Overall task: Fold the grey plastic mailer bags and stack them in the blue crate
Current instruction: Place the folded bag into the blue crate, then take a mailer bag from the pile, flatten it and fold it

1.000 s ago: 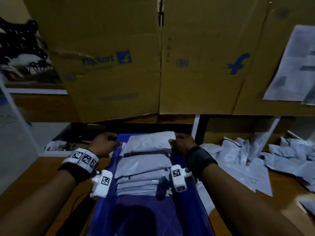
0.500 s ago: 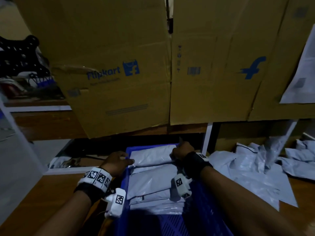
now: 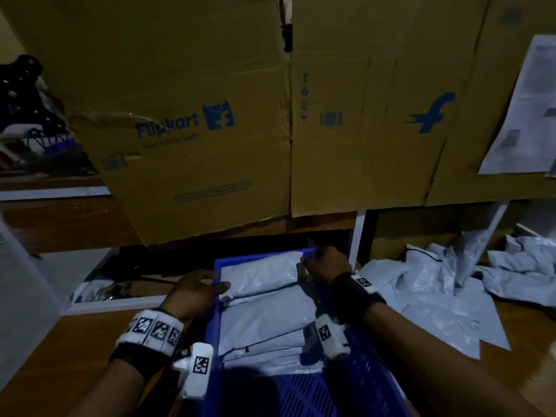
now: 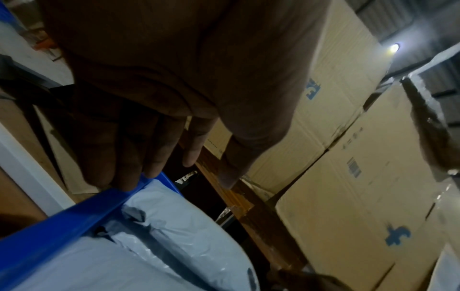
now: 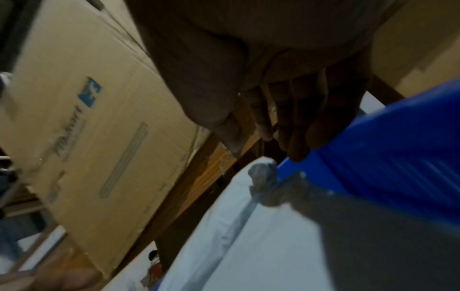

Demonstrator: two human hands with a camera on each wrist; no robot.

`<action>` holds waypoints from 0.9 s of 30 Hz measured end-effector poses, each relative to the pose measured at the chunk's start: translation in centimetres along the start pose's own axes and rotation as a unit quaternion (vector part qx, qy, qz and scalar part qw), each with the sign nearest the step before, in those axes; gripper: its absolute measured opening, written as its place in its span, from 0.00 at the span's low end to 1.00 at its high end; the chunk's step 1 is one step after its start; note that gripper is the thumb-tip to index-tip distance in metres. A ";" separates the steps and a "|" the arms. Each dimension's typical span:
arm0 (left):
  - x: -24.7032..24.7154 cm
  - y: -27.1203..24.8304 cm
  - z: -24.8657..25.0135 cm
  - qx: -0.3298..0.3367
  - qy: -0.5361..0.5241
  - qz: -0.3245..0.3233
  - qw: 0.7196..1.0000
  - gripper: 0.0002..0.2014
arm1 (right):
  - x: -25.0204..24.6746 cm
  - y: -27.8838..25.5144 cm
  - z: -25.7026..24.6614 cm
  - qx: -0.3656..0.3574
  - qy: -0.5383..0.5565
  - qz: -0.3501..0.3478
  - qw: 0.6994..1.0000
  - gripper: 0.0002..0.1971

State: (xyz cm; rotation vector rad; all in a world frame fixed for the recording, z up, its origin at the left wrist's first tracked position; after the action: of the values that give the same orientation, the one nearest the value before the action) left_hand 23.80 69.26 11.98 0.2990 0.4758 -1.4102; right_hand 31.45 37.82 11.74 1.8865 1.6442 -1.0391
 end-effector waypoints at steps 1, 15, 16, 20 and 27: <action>-0.4 -1.2 0.5 0.006 -0.015 0.009 1.000 0.14 | -0.6 -0.8 0.2 -0.009 0.000 -0.007 1.000 0.22; 0.7 -21.9 5.0 -0.043 -0.001 0.017 0.999 0.50 | -11.1 -15.1 3.5 -0.218 0.049 -0.075 0.972 0.14; 2.0 -23.0 6.3 -0.030 0.001 0.023 0.999 0.52 | -12.4 -15.7 5.2 -0.219 0.058 -0.071 0.971 0.15; 10.5 -27.5 12.4 0.029 0.004 0.021 0.999 0.27 | -17.1 -17.4 14.0 -0.211 0.090 -0.068 0.971 0.14; 31.4 -31.4 20.3 0.100 0.005 -0.041 0.994 0.17 | -24.8 -19.6 32.3 -0.162 0.085 -0.077 0.980 0.12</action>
State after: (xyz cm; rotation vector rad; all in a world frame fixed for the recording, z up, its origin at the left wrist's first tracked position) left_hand -1.55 27.80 16.89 0.4519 0.3590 -1.5409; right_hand 3.81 2.15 13.39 1.6908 1.9473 -0.6286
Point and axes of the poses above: each hand's wrist, its own y-axis towards the middle knuckle, its own x-axis out of the palm, z = x × y, the point moved 8 cm from there along y, towards the middle knuckle, and after that the axes turned 8 degrees about x, right-handed, at the moved point
